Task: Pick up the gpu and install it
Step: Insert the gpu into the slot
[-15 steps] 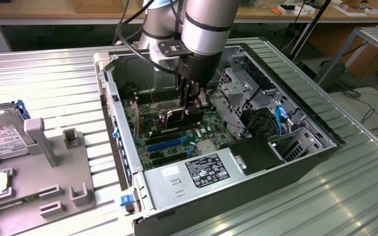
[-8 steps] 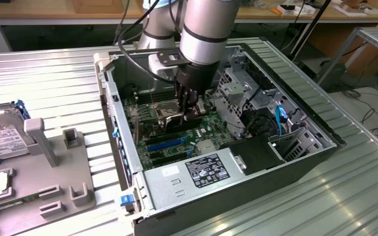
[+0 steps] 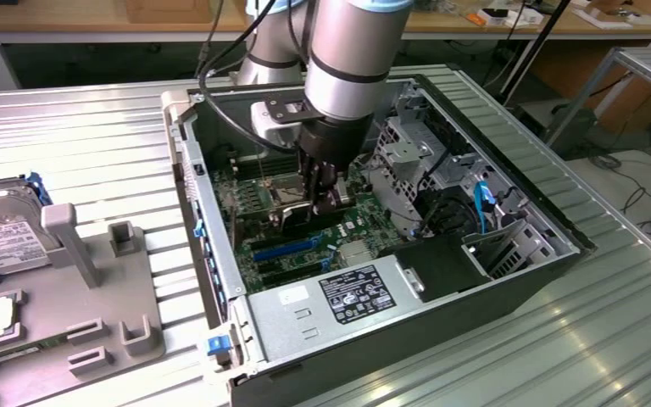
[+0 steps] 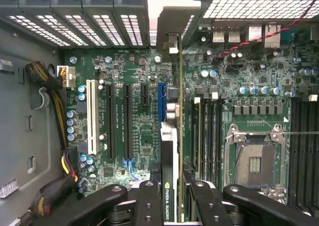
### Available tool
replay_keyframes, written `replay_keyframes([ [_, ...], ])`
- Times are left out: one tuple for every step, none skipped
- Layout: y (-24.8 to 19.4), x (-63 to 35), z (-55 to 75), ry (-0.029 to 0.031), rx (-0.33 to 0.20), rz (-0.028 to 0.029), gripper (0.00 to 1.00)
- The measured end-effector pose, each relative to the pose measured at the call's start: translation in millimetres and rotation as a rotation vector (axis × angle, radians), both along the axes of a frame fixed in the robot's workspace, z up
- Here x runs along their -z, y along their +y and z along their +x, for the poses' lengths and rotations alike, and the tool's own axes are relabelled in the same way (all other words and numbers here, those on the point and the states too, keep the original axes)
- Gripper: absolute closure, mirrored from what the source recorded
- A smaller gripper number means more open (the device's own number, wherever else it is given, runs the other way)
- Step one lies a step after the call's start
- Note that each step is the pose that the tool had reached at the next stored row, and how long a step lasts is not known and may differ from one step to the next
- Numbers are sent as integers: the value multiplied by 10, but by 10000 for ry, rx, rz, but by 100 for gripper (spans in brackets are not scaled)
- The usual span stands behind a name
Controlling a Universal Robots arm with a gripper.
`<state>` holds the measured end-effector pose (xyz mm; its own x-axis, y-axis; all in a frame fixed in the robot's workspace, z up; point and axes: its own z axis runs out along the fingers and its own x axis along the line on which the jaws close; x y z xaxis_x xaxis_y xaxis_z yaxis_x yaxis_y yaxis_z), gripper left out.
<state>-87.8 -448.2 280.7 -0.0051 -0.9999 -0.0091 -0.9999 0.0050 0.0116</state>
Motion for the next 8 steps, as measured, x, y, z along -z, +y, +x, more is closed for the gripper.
replay_keyframes([
  [-14,11,-8,0,-1,-5,73],
  [-25,18,-13,0,-1,-8,73],
  [-38,28,-20,0,-1,-10,73],
  [-51,37,-28,-1,1,-14,73],
  [-59,49,-40,-1,2,-16,73],
  [-62,67,-64,-1,1,-20,73],
  [-62,70,-72,-1,0,-22,73],
  [-62,78,-90,-1,0,-21,73],
])
